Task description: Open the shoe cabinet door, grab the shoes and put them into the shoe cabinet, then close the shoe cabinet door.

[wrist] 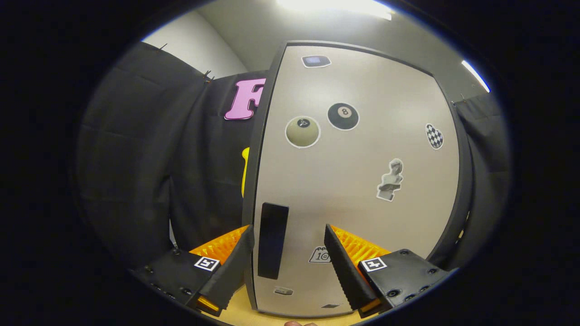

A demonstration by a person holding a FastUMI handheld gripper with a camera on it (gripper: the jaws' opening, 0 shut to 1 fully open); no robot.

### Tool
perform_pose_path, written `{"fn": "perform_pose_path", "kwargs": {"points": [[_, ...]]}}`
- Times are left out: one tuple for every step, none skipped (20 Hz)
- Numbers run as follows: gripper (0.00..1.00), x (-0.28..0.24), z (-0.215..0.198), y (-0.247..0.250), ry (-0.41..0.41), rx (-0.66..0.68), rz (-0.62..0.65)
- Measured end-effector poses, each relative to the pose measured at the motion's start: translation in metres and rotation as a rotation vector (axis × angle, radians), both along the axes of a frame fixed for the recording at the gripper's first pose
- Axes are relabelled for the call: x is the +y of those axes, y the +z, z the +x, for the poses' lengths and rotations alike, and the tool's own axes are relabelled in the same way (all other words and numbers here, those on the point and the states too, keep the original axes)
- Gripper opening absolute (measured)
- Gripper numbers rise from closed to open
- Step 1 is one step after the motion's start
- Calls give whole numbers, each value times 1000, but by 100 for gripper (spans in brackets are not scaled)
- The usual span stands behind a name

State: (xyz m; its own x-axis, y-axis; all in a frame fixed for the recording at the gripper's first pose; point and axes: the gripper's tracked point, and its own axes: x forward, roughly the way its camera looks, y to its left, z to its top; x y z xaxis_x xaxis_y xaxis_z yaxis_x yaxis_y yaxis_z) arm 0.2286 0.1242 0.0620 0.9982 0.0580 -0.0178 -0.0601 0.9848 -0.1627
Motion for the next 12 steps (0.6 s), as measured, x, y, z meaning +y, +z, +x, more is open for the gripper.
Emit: {"fn": "perform_pose_path", "kwargs": {"points": [[97, 2, 5, -4, -3, 11, -3], [97, 3, 10, -10, -11, 25, -7], [97, 3, 14, -15, -20, 43, -6], [98, 2, 17, -19, -30, 57, 1], [98, 2, 20, -21, -34, 67, 14], [96, 3, 23, -23, -32, 75, 30], [94, 0, 26, -24, -53, 84, 42], [86, 3, 25, -21, -45, 79, 67], [77, 7, 26, -22, -36, 83, 87], [67, 13, 26, -22, -11, 94, 104], [57, 17, 25, -24, -12, 105, 110], [47, 17, 25, -23, -26, 104, 110]]}}
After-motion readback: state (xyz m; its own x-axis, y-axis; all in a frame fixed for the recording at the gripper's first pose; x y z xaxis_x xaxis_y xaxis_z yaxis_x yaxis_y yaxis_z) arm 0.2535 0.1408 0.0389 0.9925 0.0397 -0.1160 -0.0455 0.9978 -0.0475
